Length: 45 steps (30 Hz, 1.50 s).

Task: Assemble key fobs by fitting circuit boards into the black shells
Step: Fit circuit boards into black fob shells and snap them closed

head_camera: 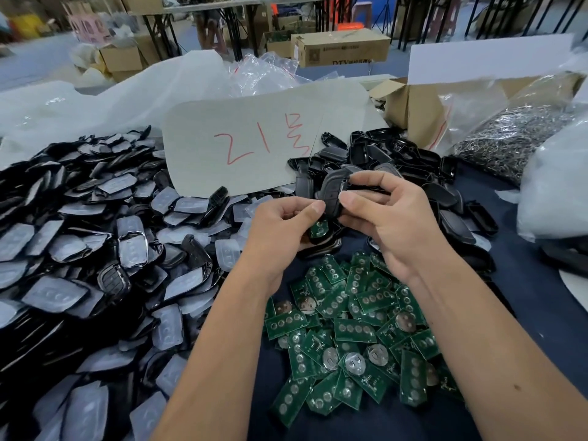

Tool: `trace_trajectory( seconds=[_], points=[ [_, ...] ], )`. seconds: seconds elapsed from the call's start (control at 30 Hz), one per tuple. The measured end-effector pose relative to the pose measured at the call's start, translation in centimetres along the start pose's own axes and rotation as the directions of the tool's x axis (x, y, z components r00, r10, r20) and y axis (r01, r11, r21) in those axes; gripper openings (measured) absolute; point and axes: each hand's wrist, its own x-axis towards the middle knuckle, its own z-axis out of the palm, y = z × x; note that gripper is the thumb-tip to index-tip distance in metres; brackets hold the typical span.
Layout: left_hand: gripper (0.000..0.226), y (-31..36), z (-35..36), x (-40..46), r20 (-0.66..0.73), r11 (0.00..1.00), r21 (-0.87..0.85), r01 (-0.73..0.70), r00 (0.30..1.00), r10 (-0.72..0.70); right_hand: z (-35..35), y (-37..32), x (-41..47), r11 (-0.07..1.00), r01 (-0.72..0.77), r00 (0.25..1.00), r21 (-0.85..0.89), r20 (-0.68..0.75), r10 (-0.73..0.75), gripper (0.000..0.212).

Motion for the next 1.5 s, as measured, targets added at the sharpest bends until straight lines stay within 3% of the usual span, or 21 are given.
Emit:
trace_trajectory(
  seconds=[0.13,0.4,0.53,0.67,0.77,0.87,0.93,1.03,1.17,1.3,1.4,1.5],
  points=[
    [0.013,0.0,-0.1,0.0,0.001,1.0,-0.011,0.007,1.0,-0.007,0.5,0.4,-0.2,1.0,0.023,0.999,-0.015,-0.038,-0.024,0.017],
    [0.016,-0.1,0.5,0.1,0.043,0.998,-0.055,-0.013,0.999,0.015,0.1,0.4,0.0,0.993,0.102,0.992,-0.053,-0.071,-0.105,0.022],
    [0.02,-0.4,0.8,0.1,-0.02,0.988,0.103,-0.118,0.993,0.121,0.2,1.1,0.2,0.977,0.134,0.971,-0.163,-0.175,-0.162,0.025],
    [0.019,-0.6,1.0,0.2,-0.07,0.815,0.492,-0.305,0.92,0.386,1.3,2.1,0.1,0.89,0.156,0.947,-0.429,-0.19,-0.258,0.022],
    [0.014,-0.5,1.3,-0.3,-0.008,0.641,0.659,-0.393,0.849,0.528,1.9,2.3,-0.1,0.923,0.11,0.954,-0.368,-0.22,-0.202,0.033],
    [0.008,-0.8,1.6,-0.4,0.043,0.584,0.681,-0.442,0.821,0.57,1.7,2.3,-0.1,0.948,0.093,0.95,-0.305,-0.256,-0.176,0.029],
    [0.006,-0.8,1.8,-0.4,0.038,0.603,0.649,-0.463,0.812,0.582,1.4,2.0,0.0,0.963,0.09,0.961,-0.254,-0.232,-0.151,0.023],
    [0.006,-0.7,1.5,-0.3,-0.028,0.72,0.529,-0.45,0.838,0.545,0.7,1.2,0.2,0.993,0.05,0.989,-0.11,-0.135,-0.065,0.021],
    [0.021,-0.3,0.9,0.0,-0.193,0.957,0.132,-0.258,0.94,0.281,-0.7,0.1,0.5,0.974,-0.104,0.995,0.199,0.029,0.1,0.035],
    [0.043,0.0,0.4,0.0,-0.171,0.98,-0.131,-0.147,0.977,0.124,-1.1,0.1,0.7,0.974,-0.165,0.984,0.157,0.1,0.15,0.029],
    [0.062,-0.2,0.4,0.1,-0.16,0.973,-0.182,-0.141,0.981,0.112,-0.9,0.3,0.6,0.973,-0.163,0.982,0.161,0.124,0.144,0.028],
    [0.061,-0.3,0.4,0.2,-0.186,0.974,-0.179,-0.139,0.977,0.105,-0.9,0.3,0.6,0.972,-0.158,0.983,0.174,0.12,0.139,0.033]
  ],
)
